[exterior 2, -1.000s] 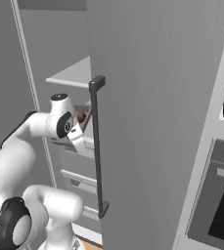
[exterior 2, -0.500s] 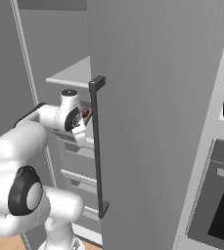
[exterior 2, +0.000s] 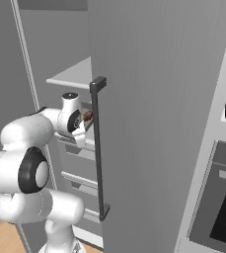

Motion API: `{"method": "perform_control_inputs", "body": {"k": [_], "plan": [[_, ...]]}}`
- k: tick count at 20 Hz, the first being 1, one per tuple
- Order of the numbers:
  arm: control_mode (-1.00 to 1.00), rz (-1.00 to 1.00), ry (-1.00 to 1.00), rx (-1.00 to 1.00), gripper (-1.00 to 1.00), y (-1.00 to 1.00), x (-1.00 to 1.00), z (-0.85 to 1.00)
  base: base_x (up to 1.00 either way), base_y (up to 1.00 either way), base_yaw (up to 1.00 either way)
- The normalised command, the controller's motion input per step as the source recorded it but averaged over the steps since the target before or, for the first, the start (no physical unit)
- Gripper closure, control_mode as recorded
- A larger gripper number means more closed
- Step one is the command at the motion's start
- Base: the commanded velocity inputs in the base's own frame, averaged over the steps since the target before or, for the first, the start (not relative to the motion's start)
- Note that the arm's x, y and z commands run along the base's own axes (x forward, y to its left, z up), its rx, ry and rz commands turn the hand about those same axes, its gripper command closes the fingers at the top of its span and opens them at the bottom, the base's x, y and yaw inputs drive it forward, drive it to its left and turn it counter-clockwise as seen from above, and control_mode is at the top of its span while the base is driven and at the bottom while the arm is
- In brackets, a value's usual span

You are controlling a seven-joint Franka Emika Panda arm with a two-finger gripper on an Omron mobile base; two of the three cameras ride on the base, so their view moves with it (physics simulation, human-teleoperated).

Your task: Take the meat container that has the chicken drumstick and place it on the second highest rack of the freezer. Then take the vegetable container that has the carrot and garlic and place it on the highest rack of the freezer.

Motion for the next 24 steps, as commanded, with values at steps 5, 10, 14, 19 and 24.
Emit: {"method": "perform_control_inputs", "body": {"k": [5,10,14,19,24], "plan": [[-1.00,0.00,0.00,-0.09,1.00,0.00,0.38,-0.14,0.00,0.00,0.00],[-1.00,0.00,0.01,-0.11,1.00,0.00,0.52,-0.17,0.00,0.00,0.00],[-1.00,0.00,0.02,-0.03,1.00,0.00,0.62,-0.19,0.00,0.00,0.00],[-1.00,0.00,0.04,0.00,1.00,0.00,0.68,-0.12,0.00,0.00,0.00],[-1.00,-0.02,0.01,0.00,1.00,0.00,0.25,-0.33,0.00,0.00,0.00]]}}
